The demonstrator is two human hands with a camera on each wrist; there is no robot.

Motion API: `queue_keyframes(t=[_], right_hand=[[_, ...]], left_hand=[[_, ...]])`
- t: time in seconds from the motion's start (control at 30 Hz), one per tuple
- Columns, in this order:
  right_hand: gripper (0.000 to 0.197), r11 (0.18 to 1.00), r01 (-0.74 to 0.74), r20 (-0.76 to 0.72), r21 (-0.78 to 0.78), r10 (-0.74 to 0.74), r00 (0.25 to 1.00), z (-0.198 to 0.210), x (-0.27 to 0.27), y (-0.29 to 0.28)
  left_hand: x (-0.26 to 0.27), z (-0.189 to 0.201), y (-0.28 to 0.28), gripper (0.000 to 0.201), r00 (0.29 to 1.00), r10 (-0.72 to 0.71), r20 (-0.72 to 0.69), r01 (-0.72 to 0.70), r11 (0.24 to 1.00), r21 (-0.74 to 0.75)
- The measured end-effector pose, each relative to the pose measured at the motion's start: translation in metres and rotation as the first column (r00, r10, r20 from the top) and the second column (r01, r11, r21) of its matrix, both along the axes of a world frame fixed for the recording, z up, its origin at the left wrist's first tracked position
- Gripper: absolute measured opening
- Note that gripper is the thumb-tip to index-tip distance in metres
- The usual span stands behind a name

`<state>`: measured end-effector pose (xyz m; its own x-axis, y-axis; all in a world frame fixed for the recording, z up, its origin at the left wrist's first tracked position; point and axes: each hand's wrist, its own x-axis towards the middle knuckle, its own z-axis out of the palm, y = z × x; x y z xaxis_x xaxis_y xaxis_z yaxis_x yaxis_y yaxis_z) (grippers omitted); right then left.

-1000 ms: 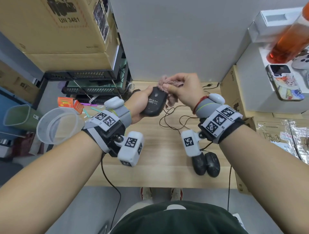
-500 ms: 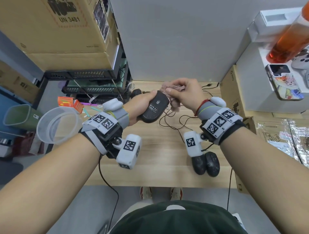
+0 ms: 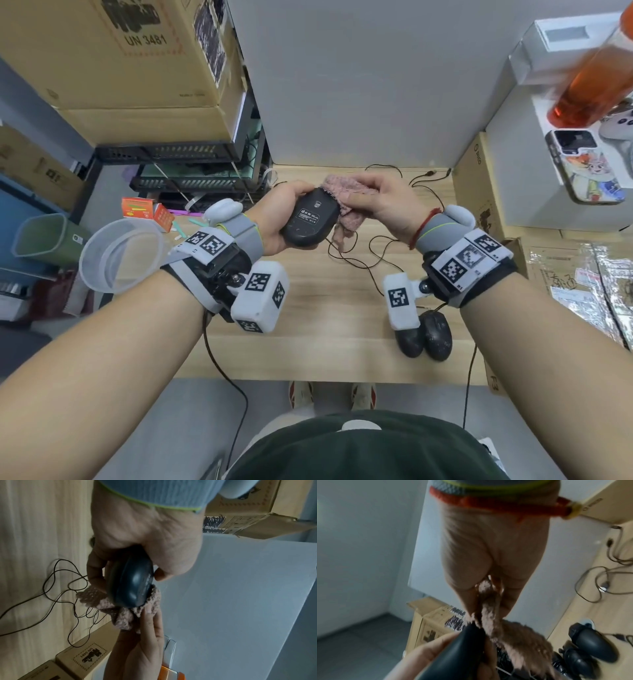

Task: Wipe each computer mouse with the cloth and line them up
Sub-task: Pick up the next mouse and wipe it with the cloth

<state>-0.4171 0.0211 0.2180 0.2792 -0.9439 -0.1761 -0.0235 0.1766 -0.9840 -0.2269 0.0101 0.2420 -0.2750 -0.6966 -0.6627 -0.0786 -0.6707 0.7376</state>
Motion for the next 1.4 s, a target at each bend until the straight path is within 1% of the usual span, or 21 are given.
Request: queue_keyframes(t=[0.07,0.13,0.2,0.23,0.3,0.4,0.47,0.53,0.6,0.63,0.7,0.73,0.77,0.83,0.93,1.0,1.07,1.1,1.2,1.3,1.4], right_hand=[[0.021,0.987,-0.005,-0.212,-0.161,-0.030,0.977,0.000,0.003,-0.001],[0.025,0.942,-0.073,-0.432,-0.327,-0.080,0.898,0.003,0.010,0.003],[0.030,0.881,-0.185,-0.524,-0.435,-0.081,0.848,0.011,0.023,0.012],[0.032,0.856,-0.245,-0.537,-0.455,-0.044,0.842,0.013,0.028,0.016],[0.036,0.853,-0.337,-0.522,-0.398,0.092,0.848,0.020,0.033,0.023],[0.033,0.894,-0.404,-0.443,-0.192,0.288,0.849,0.030,0.029,0.025],[0.022,0.912,-0.390,-0.439,-0.126,0.301,0.847,0.030,0.022,0.020],[0.018,0.962,-0.248,-0.467,-0.112,0.169,0.868,0.023,0.012,0.010],[0.022,0.994,-0.031,-0.513,-0.105,-0.027,0.858,0.010,-0.004,-0.004],[0.019,0.992,0.084,-0.490,-0.091,-0.118,0.864,0.003,-0.012,-0.011],[0.014,0.966,0.257,-0.315,-0.042,-0.257,0.914,-0.001,-0.024,-0.018],[0.016,0.957,0.290,-0.221,-0.013,-0.285,0.933,-0.001,-0.026,-0.018],[0.021,0.959,0.283,-0.165,-0.005,-0.280,0.946,0.001,-0.026,-0.018],[0.030,0.981,0.189,-0.157,-0.038,-0.192,0.969,0.004,-0.022,-0.013],[0.038,1.000,0.025,-0.162,-0.018,-0.027,0.986,0.008,-0.015,-0.005],[0.038,0.997,-0.070,-0.204,-0.033,0.061,0.977,0.009,-0.011,-0.002],[0.044,0.990,-0.133,-0.242,-0.036,0.120,0.963,0.008,-0.010,-0.001],[0.046,0.989,-0.144,-0.272,-0.042,0.127,0.954,0.007,-0.010,-0.001],[0.042,0.987,-0.154,-0.347,-0.052,0.127,0.929,0.004,-0.010,-0.004],[0.031,0.989,-0.147,-0.362,-0.036,0.124,0.924,-0.001,-0.011,-0.004],[0.023,0.984,-0.179,-0.385,0.004,0.167,0.908,-0.007,-0.008,-0.004]], left_hand=[[-0.002,0.000,0.001,0.031,0.999,0.022,-0.026,-0.022,1.000,0.015],[-0.006,-0.001,0.000,0.035,0.996,0.053,-0.069,-0.051,0.998,0.037],[-0.008,-0.001,-0.002,0.037,0.985,0.125,-0.116,-0.118,0.991,0.066],[-0.008,-0.002,-0.004,0.038,0.979,0.168,-0.117,-0.160,0.984,0.080],[-0.005,-0.007,-0.006,0.034,0.977,0.202,-0.065,-0.198,0.978,0.069],[-0.002,-0.013,-0.007,0.029,0.980,0.198,0.002,-0.198,0.980,0.031],[-0.003,-0.011,-0.006,0.030,0.982,0.187,0.022,-0.188,0.982,0.011],[-0.004,-0.009,-0.006,0.033,0.992,0.120,0.024,-0.120,0.993,-0.019],[-0.002,-0.009,-0.005,0.034,0.998,0.043,0.045,-0.041,0.998,-0.039],[-0.001,-0.008,-0.004,0.030,0.998,0.021,0.059,-0.019,0.999,-0.038],[0.003,-0.008,-0.001,0.022,0.998,0.005,0.057,-0.004,1.000,-0.024],[0.005,-0.008,-0.001,0.022,0.999,-0.006,0.042,0.006,1.000,-0.019],[0.006,-0.008,-0.001,0.022,0.999,-0.030,0.030,0.030,0.999,-0.022],[0.006,-0.007,-0.001,0.021,0.995,-0.095,0.029,0.096,0.994,-0.052],[0.003,-0.005,-0.003,0.028,0.975,-0.178,0.131,0.195,0.973,-0.125],[0.003,-0.002,-0.002,0.042,0.955,-0.229,0.190,0.260,0.954,-0.151],[0.004,0.000,-0.002,0.059,0.945,-0.260,0.197,0.293,0.942,-0.162],[0.004,0.000,-0.002,0.061,0.945,-0.268,0.188,0.300,0.939,-0.168],[0.006,0.002,-0.004,0.058,0.948,-0.279,0.154,0.305,0.934,-0.185],[0.008,0.006,-0.005,0.052,0.946,-0.296,0.134,0.319,0.925,-0.209],[0.012,0.010,-0.006,0.048,0.937,-0.336,0.093,0.348,0.913,-0.212]])
